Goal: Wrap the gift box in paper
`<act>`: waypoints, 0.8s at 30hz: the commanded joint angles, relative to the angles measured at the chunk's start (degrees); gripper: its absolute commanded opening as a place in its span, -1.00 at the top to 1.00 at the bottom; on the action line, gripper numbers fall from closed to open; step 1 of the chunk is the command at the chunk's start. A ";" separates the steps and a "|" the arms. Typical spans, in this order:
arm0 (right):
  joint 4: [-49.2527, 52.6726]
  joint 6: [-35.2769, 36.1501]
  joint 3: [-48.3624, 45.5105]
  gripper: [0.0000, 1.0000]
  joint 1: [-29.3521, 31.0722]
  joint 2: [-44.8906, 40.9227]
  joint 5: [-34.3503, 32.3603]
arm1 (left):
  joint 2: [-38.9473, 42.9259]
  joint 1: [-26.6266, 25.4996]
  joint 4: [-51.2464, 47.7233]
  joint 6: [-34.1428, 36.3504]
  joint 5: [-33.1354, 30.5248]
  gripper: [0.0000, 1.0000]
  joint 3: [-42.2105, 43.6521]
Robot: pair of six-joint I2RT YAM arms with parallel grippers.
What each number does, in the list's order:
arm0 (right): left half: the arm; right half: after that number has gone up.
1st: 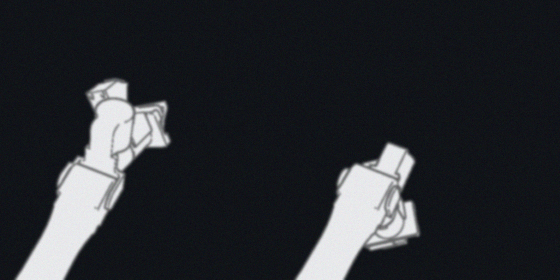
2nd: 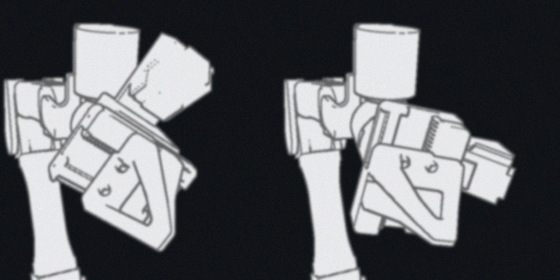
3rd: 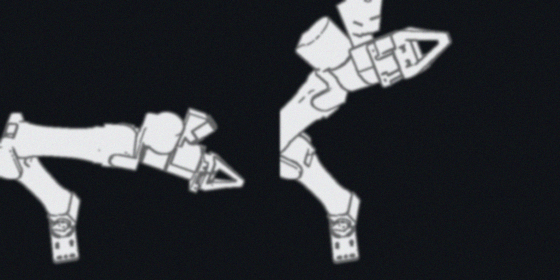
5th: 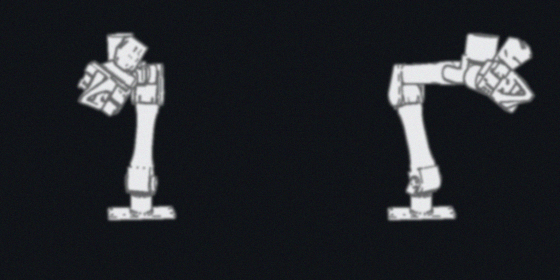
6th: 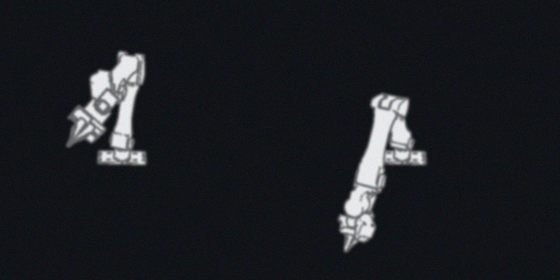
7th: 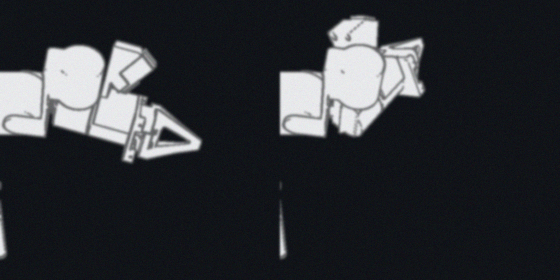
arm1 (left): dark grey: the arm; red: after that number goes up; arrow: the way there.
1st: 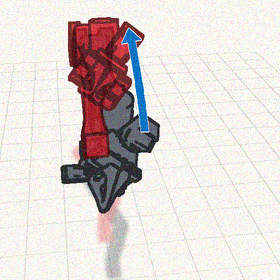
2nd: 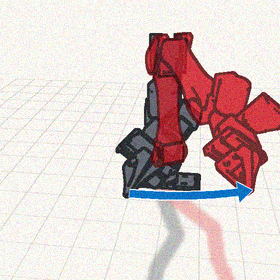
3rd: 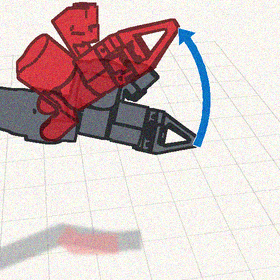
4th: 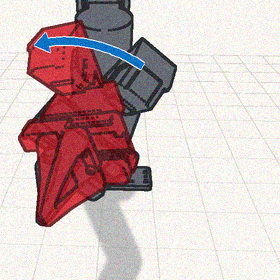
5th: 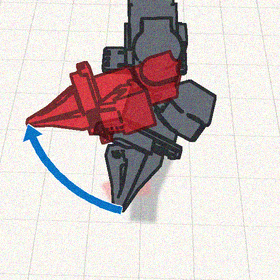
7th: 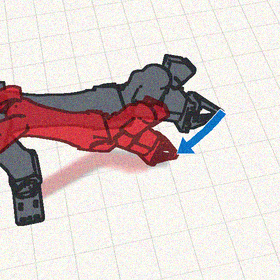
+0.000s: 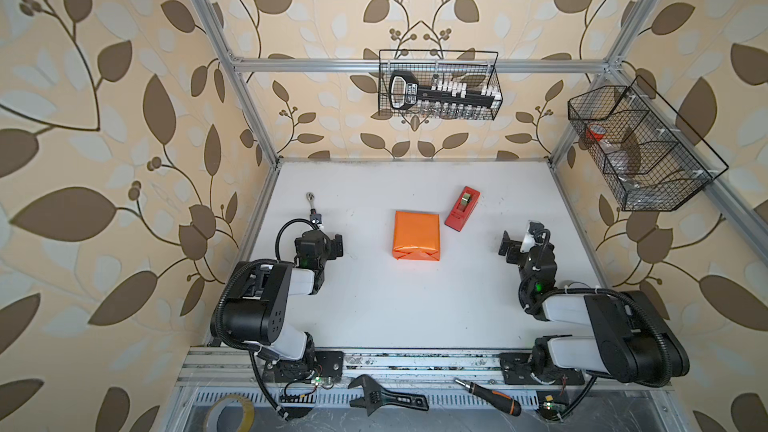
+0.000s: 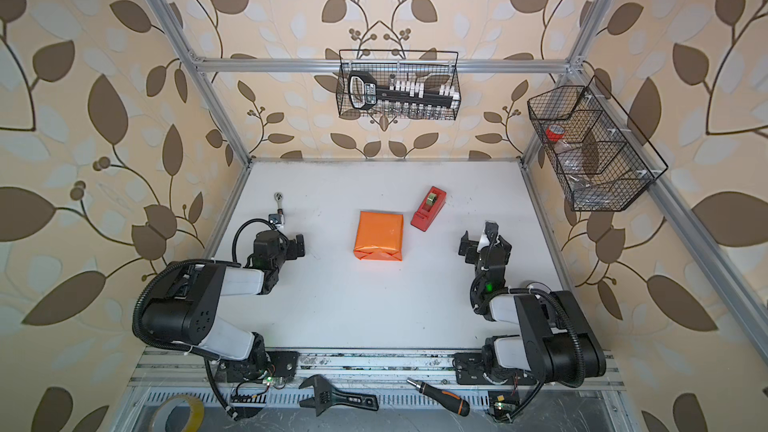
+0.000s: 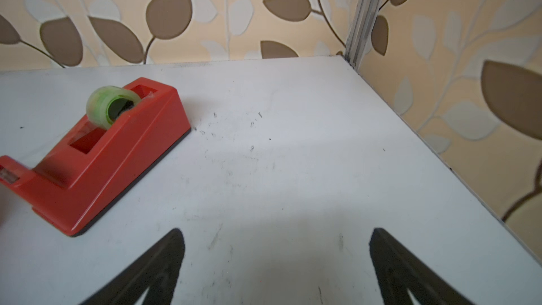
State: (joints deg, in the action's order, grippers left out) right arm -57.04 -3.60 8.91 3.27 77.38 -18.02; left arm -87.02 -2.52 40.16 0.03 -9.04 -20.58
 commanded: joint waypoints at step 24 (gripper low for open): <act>-3.94 1.58 0.01 -1.00 0.25 -0.35 1.50 | 1.33 0.31 2.20 -0.69 2.45 -0.98 -1.62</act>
State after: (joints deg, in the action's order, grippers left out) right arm -59.07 -3.53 8.91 3.25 77.32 -16.69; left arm -87.00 -2.52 40.47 -0.23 -7.42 -20.75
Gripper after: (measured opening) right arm 0.998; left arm 0.989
